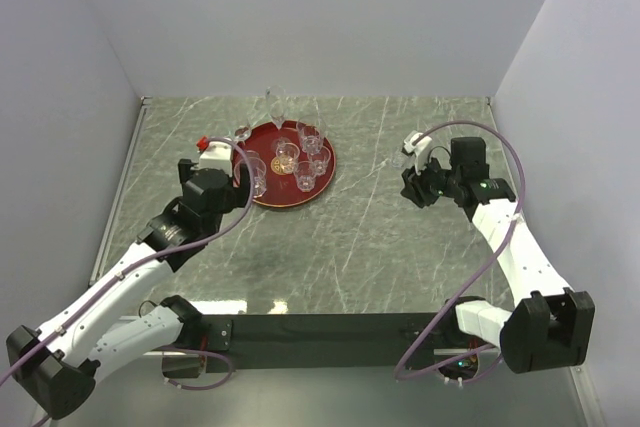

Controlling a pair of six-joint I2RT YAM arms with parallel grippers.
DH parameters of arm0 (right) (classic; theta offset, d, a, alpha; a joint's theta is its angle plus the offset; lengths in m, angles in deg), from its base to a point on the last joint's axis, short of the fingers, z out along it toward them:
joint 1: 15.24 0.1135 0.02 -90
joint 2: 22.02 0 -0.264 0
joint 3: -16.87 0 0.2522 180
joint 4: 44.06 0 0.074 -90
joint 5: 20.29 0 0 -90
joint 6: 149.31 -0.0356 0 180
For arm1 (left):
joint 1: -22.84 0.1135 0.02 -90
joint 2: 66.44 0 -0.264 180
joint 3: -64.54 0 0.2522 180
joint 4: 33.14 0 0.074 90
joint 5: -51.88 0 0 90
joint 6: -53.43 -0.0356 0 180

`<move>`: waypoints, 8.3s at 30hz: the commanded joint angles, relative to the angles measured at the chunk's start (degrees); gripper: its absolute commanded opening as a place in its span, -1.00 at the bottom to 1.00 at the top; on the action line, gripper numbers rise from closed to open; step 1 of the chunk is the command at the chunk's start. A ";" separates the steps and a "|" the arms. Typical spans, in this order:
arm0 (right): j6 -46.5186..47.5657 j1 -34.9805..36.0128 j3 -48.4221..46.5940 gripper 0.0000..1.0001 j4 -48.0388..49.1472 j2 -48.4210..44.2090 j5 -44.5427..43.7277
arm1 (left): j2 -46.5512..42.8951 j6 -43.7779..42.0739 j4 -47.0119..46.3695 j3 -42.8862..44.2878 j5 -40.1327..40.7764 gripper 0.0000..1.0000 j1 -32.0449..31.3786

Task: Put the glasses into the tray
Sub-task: Grab a glass with a robot arm, then place the glass into the tray

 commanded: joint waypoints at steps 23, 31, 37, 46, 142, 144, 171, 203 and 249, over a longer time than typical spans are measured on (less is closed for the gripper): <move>8.03 -0.36 -18.83 -0.10 -6.78 14.17 -7.90 | -5.04 0.01 -3.17 -1.22 2.65 0.93 1.27; 9.09 -0.36 -22.51 -0.10 -7.22 19.00 -8.26 | -4.69 0.01 -3.26 -1.39 2.83 0.93 1.54; 9.44 -0.27 -28.40 -0.10 -9.06 24.63 -8.78 | -4.86 0.01 -3.35 -1.48 3.00 0.93 1.80; 9.44 1.40 -35.16 -0.10 -10.56 34.38 -10.36 | -4.16 -0.08 -3.44 -1.48 2.83 0.93 2.24; 19.11 38.84 -40.36 -1.00 -17.42 35.00 -12.82 | -11.98 0.09 -5.28 -3.15 7.75 0.90 3.82; 18.67 39.80 -41.68 -1.00 -17.24 36.14 -13.09 | -12.16 0.09 -5.28 -3.32 7.84 0.90 3.74; 17.09 43.33 -48.36 -1.00 -12.76 45.02 -17.31 | -12.95 -0.08 -5.63 -3.41 7.31 0.91 3.91; 13.84 43.59 -58.47 -1.00 -8.20 57.67 -20.91 | -14.00 -0.26 -6.16 -3.85 7.31 0.91 3.82; 7.33 42.09 -48.65 0.10 -4.59 42.49 -21.27 | -15.67 -0.52 -7.48 -5.26 7.84 0.96 4.17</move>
